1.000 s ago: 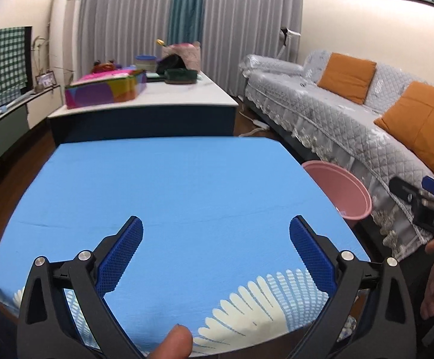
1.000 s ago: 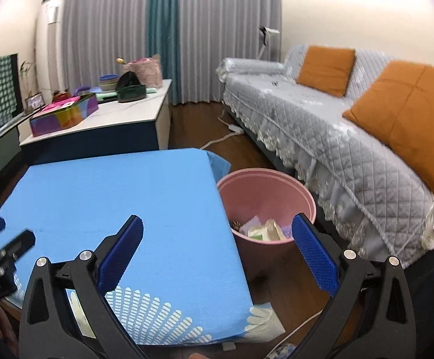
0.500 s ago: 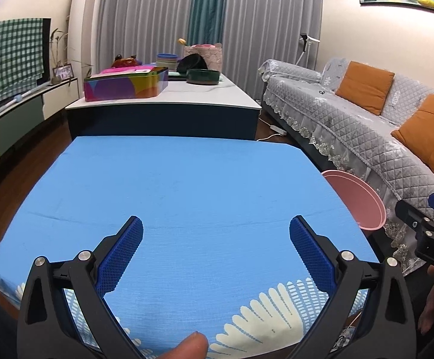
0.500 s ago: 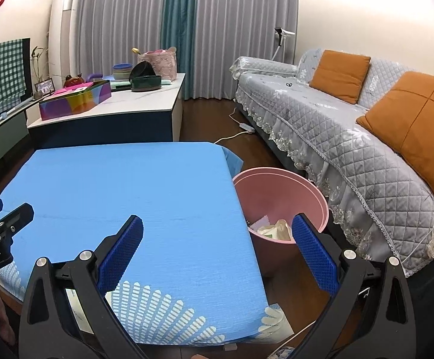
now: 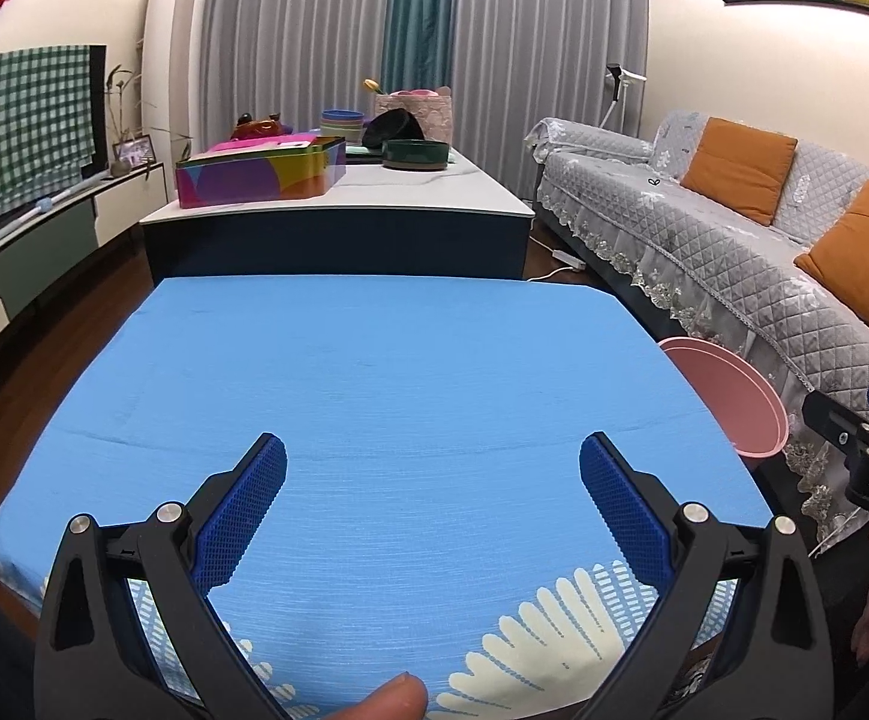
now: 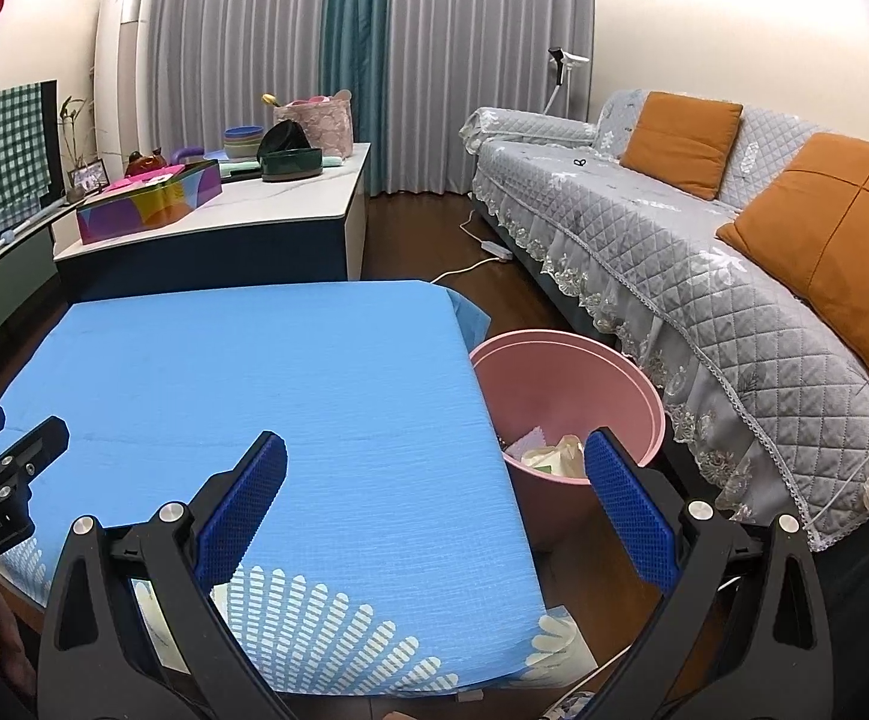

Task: Collect trash

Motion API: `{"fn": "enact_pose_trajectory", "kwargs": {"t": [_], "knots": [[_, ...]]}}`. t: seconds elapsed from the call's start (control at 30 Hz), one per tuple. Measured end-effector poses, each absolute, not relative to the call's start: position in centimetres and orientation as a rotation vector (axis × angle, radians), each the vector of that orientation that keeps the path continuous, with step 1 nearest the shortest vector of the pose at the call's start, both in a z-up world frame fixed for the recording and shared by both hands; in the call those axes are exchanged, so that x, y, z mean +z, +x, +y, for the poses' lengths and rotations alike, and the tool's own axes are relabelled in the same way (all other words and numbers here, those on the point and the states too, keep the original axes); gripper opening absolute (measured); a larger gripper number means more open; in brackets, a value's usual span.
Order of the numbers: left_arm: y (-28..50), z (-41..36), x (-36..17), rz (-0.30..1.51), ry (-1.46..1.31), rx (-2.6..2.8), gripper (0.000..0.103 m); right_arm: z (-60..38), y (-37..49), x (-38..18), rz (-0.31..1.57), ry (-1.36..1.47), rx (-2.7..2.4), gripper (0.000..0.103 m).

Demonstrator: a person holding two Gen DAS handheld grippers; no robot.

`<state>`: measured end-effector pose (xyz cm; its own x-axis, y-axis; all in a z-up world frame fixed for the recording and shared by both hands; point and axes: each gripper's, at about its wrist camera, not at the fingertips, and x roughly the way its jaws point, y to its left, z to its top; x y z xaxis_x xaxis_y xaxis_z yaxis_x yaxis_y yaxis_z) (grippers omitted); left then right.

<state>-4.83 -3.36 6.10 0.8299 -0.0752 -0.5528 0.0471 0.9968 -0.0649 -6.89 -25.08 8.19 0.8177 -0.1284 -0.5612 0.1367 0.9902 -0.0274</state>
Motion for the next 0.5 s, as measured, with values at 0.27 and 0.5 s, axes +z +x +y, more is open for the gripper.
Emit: {"fn": "enact_pose_trajectory", "kwargs": {"t": [0.27,0.5], "knots": [[-4.72,-3.35,6.17,0.593,-0.043,-0.056,0.095,-24.95,-6.73,7.89,0.609,0.021,-0.14,0.098],[-4.72,-3.3,6.07,0.592,-0.04,-0.051,0.095,-24.93,-6.76,7.88,0.608,0.023,-0.14,0.098]]}}
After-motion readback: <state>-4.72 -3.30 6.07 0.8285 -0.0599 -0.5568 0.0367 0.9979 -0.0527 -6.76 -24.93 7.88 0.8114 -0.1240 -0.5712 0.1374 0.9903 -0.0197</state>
